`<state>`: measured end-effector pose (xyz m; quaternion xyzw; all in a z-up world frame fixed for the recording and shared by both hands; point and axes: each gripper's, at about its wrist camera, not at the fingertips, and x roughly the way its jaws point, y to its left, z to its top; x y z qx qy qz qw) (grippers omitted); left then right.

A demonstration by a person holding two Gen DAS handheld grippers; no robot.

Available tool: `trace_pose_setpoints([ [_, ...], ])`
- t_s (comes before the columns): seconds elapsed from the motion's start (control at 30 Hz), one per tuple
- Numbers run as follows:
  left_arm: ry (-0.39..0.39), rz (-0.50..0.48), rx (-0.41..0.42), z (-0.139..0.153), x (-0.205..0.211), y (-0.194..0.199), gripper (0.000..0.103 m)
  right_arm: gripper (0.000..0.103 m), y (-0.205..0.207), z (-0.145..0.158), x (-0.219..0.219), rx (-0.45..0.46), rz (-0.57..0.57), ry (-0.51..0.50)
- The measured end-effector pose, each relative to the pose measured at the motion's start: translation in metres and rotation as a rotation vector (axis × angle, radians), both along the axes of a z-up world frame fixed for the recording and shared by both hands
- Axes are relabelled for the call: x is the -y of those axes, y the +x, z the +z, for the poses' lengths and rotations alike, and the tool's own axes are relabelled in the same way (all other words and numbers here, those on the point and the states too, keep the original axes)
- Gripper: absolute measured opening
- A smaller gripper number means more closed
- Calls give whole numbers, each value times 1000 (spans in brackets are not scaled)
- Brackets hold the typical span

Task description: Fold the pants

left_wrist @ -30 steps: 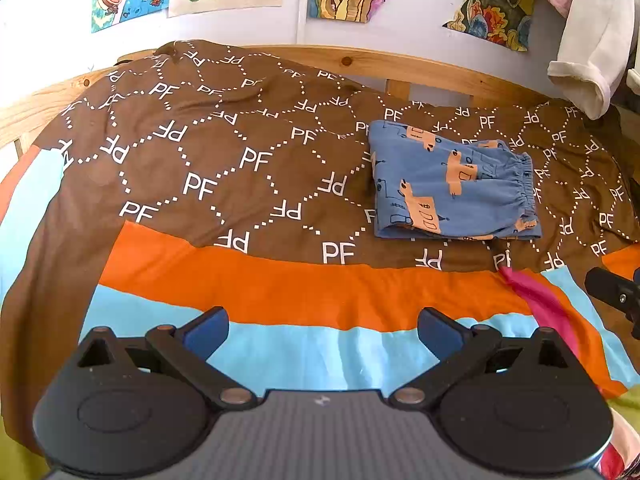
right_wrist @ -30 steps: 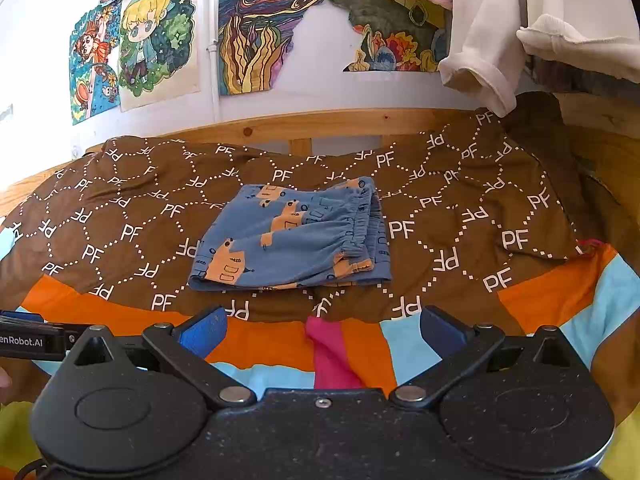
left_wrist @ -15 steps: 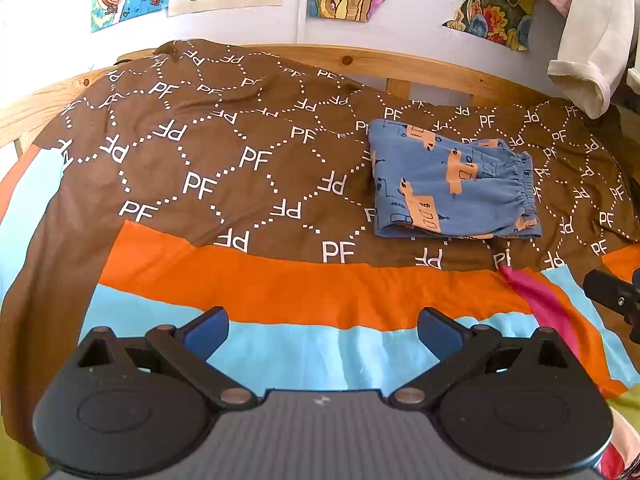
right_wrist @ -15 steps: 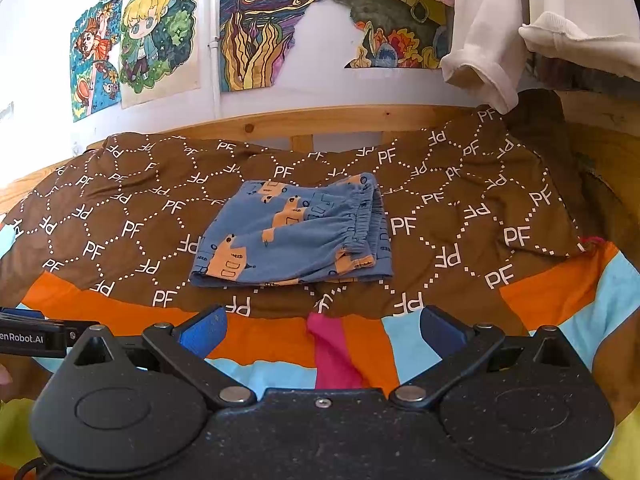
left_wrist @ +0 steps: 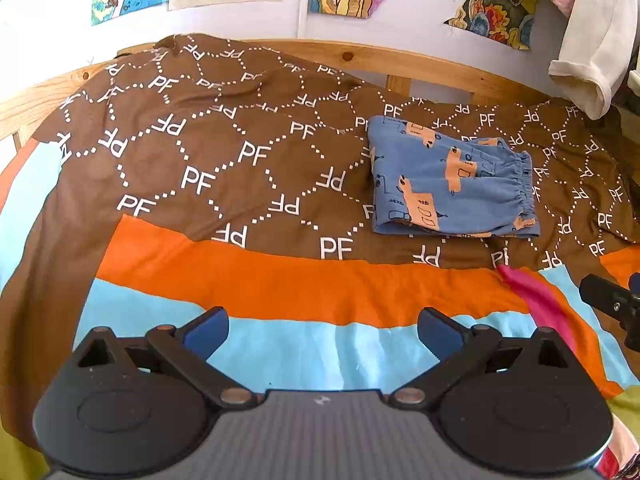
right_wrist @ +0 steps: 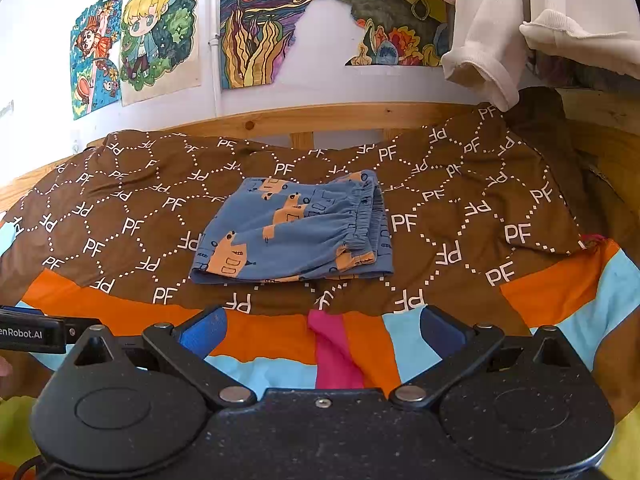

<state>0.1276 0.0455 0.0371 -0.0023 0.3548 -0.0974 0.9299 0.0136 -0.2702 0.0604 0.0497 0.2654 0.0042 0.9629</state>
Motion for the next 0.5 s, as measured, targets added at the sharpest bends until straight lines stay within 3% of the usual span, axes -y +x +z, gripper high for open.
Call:
trace_pose_setpoints([
  [0.3,89,8,-25,-1,7,0,103,102,0,-3,0,-7,5,0],
  [0.5,85,-16,-30,-2,8,-1,103,102,1,-7,0,-32,13,6],
])
